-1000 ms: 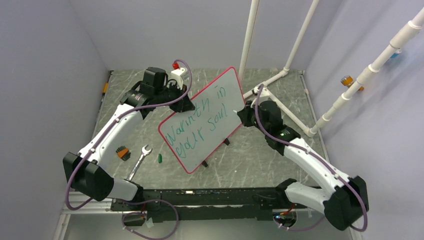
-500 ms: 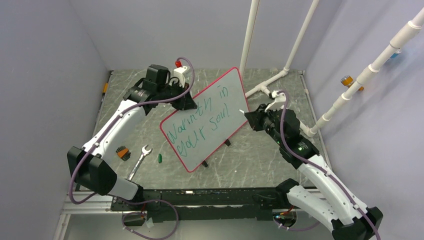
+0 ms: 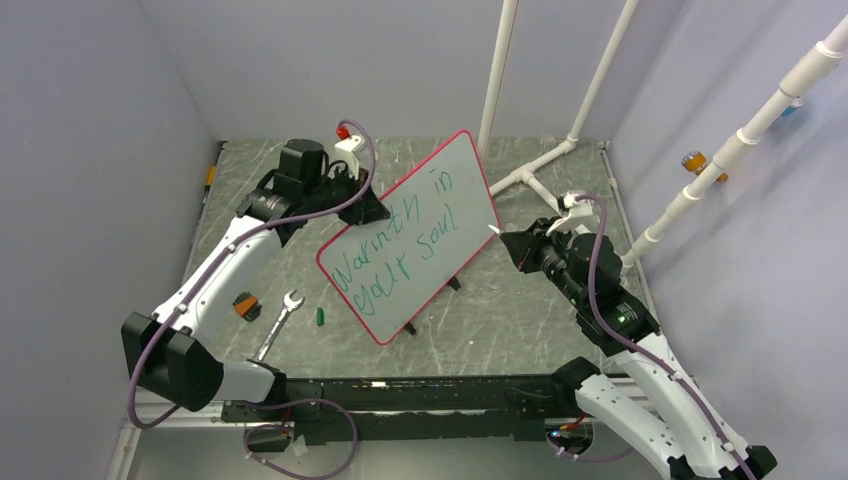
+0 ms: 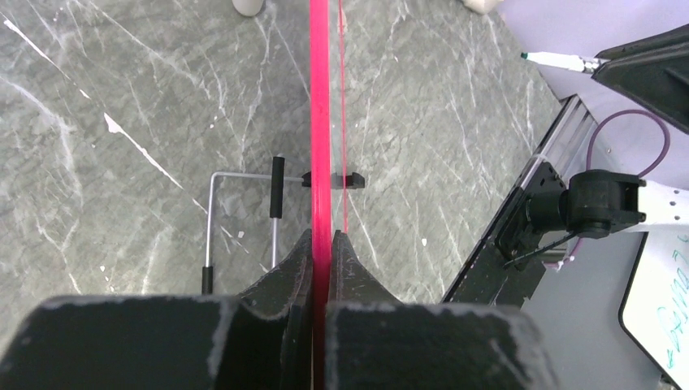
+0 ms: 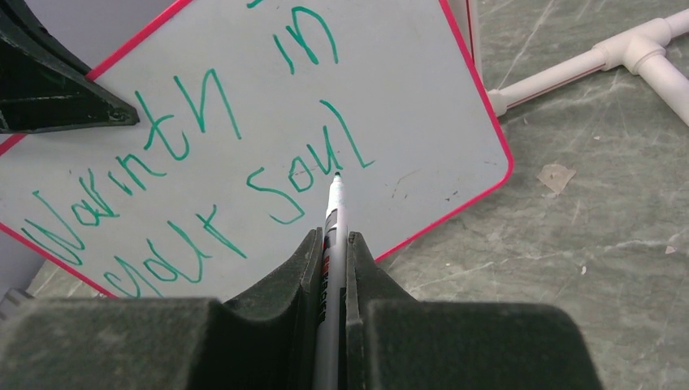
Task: Write a sentence on the whiteboard
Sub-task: Put down the whiteboard on the whiteboard stand.
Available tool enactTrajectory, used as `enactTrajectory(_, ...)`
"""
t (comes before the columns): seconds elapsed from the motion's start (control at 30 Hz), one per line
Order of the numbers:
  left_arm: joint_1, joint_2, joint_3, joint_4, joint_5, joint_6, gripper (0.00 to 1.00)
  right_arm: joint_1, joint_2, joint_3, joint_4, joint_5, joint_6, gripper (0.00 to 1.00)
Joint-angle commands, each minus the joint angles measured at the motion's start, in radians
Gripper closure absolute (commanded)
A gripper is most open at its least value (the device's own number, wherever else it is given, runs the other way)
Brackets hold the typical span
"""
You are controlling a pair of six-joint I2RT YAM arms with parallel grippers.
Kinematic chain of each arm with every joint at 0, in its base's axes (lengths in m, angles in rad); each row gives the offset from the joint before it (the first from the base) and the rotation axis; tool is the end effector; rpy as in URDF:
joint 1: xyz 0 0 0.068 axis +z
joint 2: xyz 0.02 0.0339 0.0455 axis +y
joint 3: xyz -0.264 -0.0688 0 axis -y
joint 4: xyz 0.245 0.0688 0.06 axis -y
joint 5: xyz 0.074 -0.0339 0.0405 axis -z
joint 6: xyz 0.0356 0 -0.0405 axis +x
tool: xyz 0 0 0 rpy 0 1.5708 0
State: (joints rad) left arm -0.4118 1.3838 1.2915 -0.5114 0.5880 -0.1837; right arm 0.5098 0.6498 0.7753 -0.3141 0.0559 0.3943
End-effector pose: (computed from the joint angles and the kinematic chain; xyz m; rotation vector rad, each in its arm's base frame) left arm 0.2723 -0.1405 0.3512 0.5965 2.1408 -0.9734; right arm 0.1345 0.0729 0.3429 -0.0623 1.7979 0.6046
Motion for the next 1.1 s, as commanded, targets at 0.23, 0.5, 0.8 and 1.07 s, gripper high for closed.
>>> enactTrajectory(0.23,-0.067,0.047,-0.241,-0.129,0.064,-0.115,1.0,-0.003,-0.059,0.026,-0.04,0.027,0.018,1.0)
enactTrajectory(0.5,-0.018,0.063,-0.193,-0.298,-0.041,-0.063,1.0,-0.004,-0.09,0.018,-0.068,0.031,0.025,1.0)
enactTrajectory(0.8,0.014,0.021,-0.276,-0.265,-0.068,-0.045,1.0,-0.004,-0.107,0.016,-0.081,0.039,0.023,1.0)
enactTrajectory(1.07,-0.098,-0.014,-0.316,-0.202,-0.158,-0.101,1.0,-0.003,-0.097,0.006,-0.073,0.039,0.023,1.0)
